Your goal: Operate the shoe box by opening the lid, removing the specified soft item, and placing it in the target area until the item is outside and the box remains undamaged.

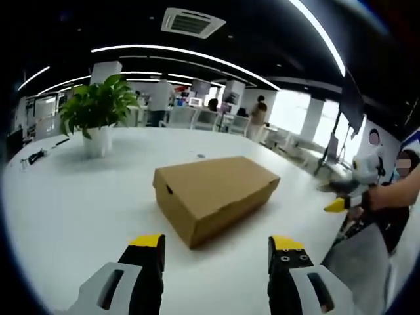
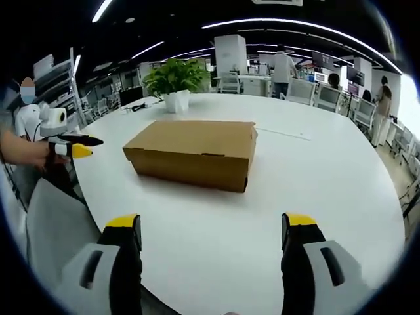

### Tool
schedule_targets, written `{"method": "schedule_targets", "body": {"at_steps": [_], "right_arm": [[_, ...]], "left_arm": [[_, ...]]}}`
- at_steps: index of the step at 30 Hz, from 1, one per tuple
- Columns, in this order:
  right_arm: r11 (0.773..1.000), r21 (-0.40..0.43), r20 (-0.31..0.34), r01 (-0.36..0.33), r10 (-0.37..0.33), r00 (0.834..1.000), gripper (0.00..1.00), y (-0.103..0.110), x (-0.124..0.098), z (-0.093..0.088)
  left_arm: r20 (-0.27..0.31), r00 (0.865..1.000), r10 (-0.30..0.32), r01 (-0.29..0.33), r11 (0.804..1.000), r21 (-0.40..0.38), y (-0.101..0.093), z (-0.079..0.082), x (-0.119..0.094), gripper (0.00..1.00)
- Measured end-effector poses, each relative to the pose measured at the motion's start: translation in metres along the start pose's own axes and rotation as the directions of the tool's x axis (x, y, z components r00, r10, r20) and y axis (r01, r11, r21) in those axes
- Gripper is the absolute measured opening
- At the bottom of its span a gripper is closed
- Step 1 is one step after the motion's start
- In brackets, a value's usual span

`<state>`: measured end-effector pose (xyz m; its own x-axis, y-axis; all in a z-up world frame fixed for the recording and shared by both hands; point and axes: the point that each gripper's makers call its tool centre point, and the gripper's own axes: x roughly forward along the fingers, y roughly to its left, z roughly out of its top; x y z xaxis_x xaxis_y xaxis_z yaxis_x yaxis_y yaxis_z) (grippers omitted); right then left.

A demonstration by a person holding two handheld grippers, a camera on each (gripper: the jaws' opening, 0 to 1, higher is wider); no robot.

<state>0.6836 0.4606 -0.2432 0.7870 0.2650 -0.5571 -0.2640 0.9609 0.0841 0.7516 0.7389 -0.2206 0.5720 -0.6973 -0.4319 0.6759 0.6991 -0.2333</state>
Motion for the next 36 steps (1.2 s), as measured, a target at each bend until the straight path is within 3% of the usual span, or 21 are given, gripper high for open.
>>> {"method": "schedule_targets", "body": {"at_steps": [11,23,36], "right_arm": [[0.999,-0.017,-0.02,-0.028,0.028,0.999,0.83,-0.002,0.018,-0.002],[0.998,-0.041,-0.034,-0.056,0.055,0.998,0.83,-0.006,0.038,0.002],[0.997,-0.037,-0.024,-0.061,0.06,0.998,0.82,-0.018,0.063,0.014]], "left_arm": [[-0.029,1.0,0.002,-0.002,1.0,-0.007,0.012,-0.009,0.013,0.64],[-0.014,1.0,0.027,-0.028,0.995,-0.099,0.034,-0.015,0.036,0.63],[-0.023,1.0,0.01,-0.012,0.996,-0.093,0.03,-0.013,0.054,0.63]]}}
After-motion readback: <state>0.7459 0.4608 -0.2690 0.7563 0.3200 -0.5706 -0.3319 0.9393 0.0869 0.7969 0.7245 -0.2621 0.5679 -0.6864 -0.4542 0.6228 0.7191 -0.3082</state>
